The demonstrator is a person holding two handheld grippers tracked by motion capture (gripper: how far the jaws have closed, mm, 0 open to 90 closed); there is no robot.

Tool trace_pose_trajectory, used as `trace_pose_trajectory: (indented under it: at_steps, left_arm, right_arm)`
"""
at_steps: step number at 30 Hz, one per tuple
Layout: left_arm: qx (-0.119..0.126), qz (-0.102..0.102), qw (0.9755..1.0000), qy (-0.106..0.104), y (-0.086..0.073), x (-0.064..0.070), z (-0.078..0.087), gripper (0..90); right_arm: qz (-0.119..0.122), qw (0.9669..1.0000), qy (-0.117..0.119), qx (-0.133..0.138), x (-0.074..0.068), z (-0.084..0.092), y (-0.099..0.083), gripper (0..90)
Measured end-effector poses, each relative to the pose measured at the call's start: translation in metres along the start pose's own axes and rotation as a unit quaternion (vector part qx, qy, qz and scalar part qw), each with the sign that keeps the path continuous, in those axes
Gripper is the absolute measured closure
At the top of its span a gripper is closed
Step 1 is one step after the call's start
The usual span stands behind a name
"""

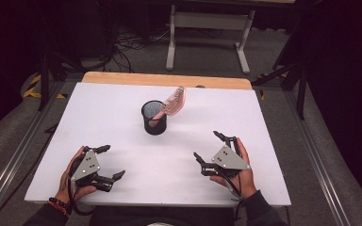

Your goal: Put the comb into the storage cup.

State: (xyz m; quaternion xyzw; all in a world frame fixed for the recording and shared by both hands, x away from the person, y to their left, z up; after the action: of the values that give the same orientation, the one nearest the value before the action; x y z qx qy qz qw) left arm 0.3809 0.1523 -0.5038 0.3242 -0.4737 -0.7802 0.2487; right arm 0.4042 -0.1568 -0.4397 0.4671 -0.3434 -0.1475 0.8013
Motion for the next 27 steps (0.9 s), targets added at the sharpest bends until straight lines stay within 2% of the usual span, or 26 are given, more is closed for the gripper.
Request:
trace_pose_trajectory:
  at_steps: [27]
  left_arm:
    - [0.000,0.001,1.0000,-0.003,0.000,0.001,0.000,4.1]
  right_arm:
    - [-0.034,0.9990,-0.023,-0.016,0.010,0.019,-0.034,10.0]
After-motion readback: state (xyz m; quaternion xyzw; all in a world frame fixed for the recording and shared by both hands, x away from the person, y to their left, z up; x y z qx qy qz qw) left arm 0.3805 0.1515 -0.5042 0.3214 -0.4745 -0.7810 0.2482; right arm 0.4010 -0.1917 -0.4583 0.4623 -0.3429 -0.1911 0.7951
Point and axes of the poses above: each handheld gripper's, and its own axes: z roughly backward along the jaws, y roughly out of its top, x roughly to its right, the point moved 9 cm from there along -z, roughly forward along the jaws, and after that the axes turned 11 degrees about y, right-handed, at the moved point
